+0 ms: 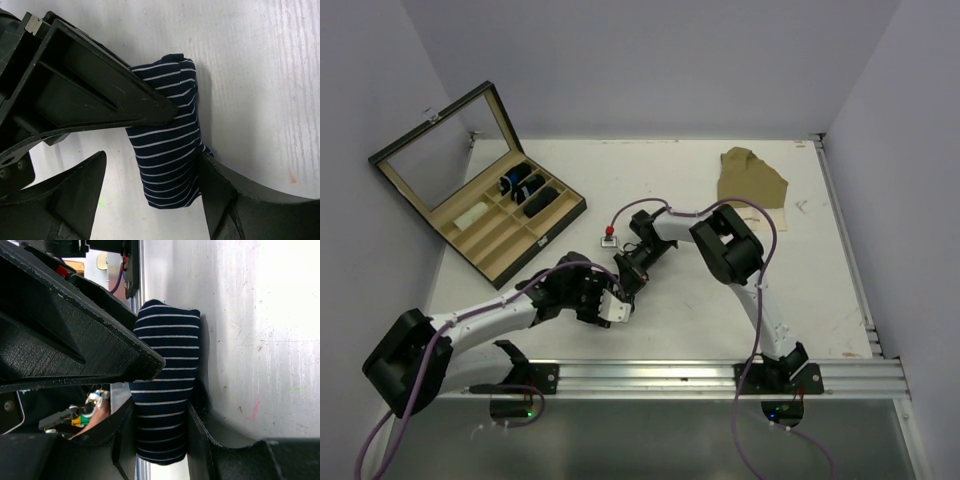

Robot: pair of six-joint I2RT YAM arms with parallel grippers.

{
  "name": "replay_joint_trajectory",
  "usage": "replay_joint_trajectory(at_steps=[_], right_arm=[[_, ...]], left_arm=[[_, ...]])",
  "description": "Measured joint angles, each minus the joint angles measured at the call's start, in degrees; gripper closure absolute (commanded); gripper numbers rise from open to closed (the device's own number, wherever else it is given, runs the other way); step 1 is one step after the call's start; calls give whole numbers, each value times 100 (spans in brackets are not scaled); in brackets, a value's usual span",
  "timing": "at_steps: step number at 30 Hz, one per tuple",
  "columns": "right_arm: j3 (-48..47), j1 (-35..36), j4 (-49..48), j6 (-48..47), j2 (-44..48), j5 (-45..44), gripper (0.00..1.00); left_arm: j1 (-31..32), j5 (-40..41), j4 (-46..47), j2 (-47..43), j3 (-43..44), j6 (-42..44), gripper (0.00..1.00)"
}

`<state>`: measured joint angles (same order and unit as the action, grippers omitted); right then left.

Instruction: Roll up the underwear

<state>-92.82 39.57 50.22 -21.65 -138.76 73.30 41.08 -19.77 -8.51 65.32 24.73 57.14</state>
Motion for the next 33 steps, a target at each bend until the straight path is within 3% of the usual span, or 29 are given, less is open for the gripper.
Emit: replay_joint_trajectory(at_steps=[6, 19, 33], right_arm=[[-46, -15, 122, 85, -44, -7, 100], [-39, -17, 125, 138, -48, -15, 100], [-205, -24, 308, 367, -195, -2, 100]], left_arm=[[17, -11, -52, 66, 98, -116, 25], [26, 66, -1075, -787, 750, -310, 24], [332, -129, -968, 85, 901, -1207, 27]])
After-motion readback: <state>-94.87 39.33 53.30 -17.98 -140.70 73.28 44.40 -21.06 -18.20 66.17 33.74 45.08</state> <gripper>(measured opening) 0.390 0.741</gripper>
